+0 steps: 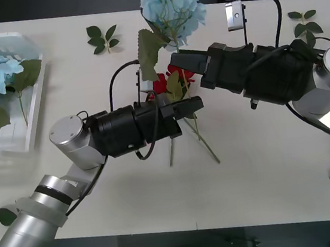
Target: Put the red flowers into the right box and the blue flowers into the left box
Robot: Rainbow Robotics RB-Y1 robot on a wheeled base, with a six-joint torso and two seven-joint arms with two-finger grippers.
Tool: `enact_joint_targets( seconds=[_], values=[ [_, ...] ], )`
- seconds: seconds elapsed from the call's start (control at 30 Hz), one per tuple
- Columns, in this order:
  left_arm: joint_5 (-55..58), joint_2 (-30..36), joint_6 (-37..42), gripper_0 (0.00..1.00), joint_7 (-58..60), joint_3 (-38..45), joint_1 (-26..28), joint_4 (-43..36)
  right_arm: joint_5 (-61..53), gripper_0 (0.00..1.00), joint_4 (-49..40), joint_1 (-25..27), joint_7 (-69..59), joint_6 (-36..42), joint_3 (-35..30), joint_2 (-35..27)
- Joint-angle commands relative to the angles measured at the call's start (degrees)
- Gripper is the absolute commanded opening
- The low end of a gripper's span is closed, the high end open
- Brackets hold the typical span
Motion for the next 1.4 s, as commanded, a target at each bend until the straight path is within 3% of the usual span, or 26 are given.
enact_joint_targets(
  seconds=[0.03,0.3,0.5,0.73,0.9,1.23,1.4],
  values=[
    [2.45,1.94,0.23,0.00,-2.03,1.43,0.89,-1.24,-0.16,1.00,-2.18,-1.33,-1.55,-0.43,-0.26,0.30],
    [3.77,9.06,5.59,0.00,-2.03,10.31,0.63,-2.39,-0.16,1.00,-2.18,-1.33,-1.55,-0.69,-0.26,0.30],
    [-3.53,16.35,9.81,0.00,-2.03,19.98,-1.75,-3.62,0.20,1.00,-2.18,-1.33,-1.73,-0.69,-0.26,-0.41],
    [-20.75,23.47,14.29,0.00,21.84,32.81,-3.77,-3.35,3.27,1.00,-2.00,-1.15,-3.22,-0.61,-0.17,-3.92],
    [-36.48,27.43,18.86,0.00,31.33,42.39,-4.30,-3.35,3.89,1.00,-2.00,-0.80,-8.67,0.01,-0.17,-8.75],
    [-60.92,31.73,19.21,0.00,35.64,55.13,-4.65,-3.35,9.16,1.00,-2.00,-0.71,-22.12,5.28,-0.09,-18.86],
    [-64.70,32.70,19.21,0.00,35.99,57.94,-2.89,-3.35,13.20,1.00,-1.74,-0.71,-28.97,6.51,-0.09,-23.43]
  ],
)
